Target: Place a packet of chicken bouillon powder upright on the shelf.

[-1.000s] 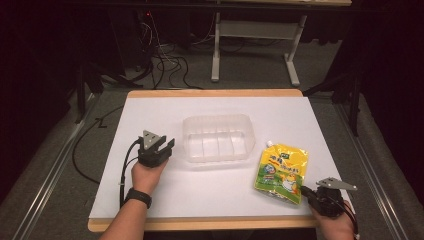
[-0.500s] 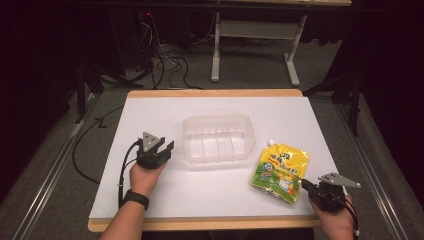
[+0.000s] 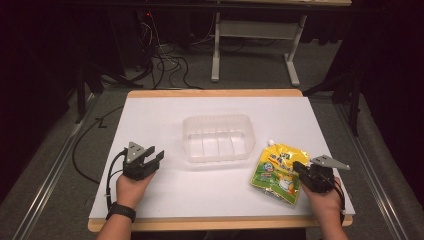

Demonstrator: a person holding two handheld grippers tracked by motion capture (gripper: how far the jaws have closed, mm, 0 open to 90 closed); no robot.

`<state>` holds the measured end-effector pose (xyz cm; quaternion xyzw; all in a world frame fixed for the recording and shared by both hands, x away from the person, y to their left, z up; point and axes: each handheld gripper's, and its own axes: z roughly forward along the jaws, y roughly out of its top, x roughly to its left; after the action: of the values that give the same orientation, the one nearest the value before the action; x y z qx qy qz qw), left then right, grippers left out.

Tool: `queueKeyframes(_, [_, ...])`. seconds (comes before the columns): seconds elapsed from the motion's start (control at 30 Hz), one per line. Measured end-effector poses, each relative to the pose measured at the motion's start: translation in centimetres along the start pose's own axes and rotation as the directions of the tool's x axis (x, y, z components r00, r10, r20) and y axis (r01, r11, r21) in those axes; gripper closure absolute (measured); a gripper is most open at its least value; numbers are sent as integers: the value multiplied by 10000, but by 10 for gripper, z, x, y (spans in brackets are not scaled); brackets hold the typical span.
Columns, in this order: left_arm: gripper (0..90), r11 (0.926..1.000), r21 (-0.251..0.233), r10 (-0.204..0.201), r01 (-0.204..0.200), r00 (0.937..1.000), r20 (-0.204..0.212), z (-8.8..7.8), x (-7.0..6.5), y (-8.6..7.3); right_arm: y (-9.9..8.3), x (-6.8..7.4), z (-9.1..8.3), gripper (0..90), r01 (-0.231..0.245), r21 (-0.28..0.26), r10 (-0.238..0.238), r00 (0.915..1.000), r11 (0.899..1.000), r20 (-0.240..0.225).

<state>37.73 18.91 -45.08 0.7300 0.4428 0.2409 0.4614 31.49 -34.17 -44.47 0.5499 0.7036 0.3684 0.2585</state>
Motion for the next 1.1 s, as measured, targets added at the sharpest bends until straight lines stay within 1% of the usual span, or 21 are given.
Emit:
queueKeyframes(0.1, [564,9997,-101,-243,243,9997,-53,-9,2,-3,6,-5,6,843,-175,-153,174,9998,9997,-93])
queueKeyframes(0.17, [557,9996,-129,-255,253,9996,-146,-14,2,-4,9,-10,12,830,-367,-219,363,9991,9991,-197])
queueKeyframes(0.2, [555,9996,-138,-251,248,9995,-184,-16,2,-5,10,-15,17,811,-543,-200,537,9982,9983,-271])
queueKeyframes(0.23, [555,9996,-120,-241,238,9995,-209,-17,3,-6,10,-15,17,811,-543,-200,537,9982,9983,-271])
queueKeyframes(0.3, [554,9996,-111,-268,265,9993,-264,-19,4,-7,12,-21,20,778,-745,-215,738,9968,9970,-294])
queueKeyframes(0.4, [546,9995,-7,-312,312,9990,-308,-21,6,-10,13,-30,23,706,-1157,-297,1148,9930,9928,-289])
queueKeyframes(0.47, [545,9993,29,-366,367,9989,-279,-21,7,-10,13,-34,25,675,-1474,-271,1466,9888,9887,-294])
queueKeyframes(0.5, [545,9993,46,-368,370,9990,-254,-21,8,-10,12,-37,26,658,-1514,-281,1507,9883,9881,-256])
queueKeyframes(0.57, [543,9995,37,-302,303,9994,-172,-21,8,-10,11,-43,26,626,-1789,-290,1782,9837,9834,-230])
queueKeyframes(0.67, [541,9998,27,-176,176,9998,-110,-21,7,-9,9,-49,25,594,-1992,-342,1989,9799,9794,-124])
queueKeyframes(0.77, [540,9999,111,-43,43,10000,-50,-20,6,-9,5,-56,25,568,-2330,-348,2327,9725,9719,-114])
queueKeyframes(0.9, [538,9999,152,27,-26,10000,-19,-20,6,-9,1,-66,24,534,-2752,-341,2750,9614,9608,-93])
queueKeyframes(0.97, [537,9999,168,17,-17,10000,8,-20,6,-9,-2,-70,24,523,-3072,-337,3064,9515,9511,-259])
queueKeyframes(1.07, [536,9998,207,46,-46,10000,24,-19,6,-9,-4,-75,25,494,-3323,-237,3315,9429,9429,-331])
queueKeyframes(1.1, [536,9998,198,53,-53,10000,16,-19,5,-9,-4,-76,25,487,-3416,-243,3404,9392,9395,-442])
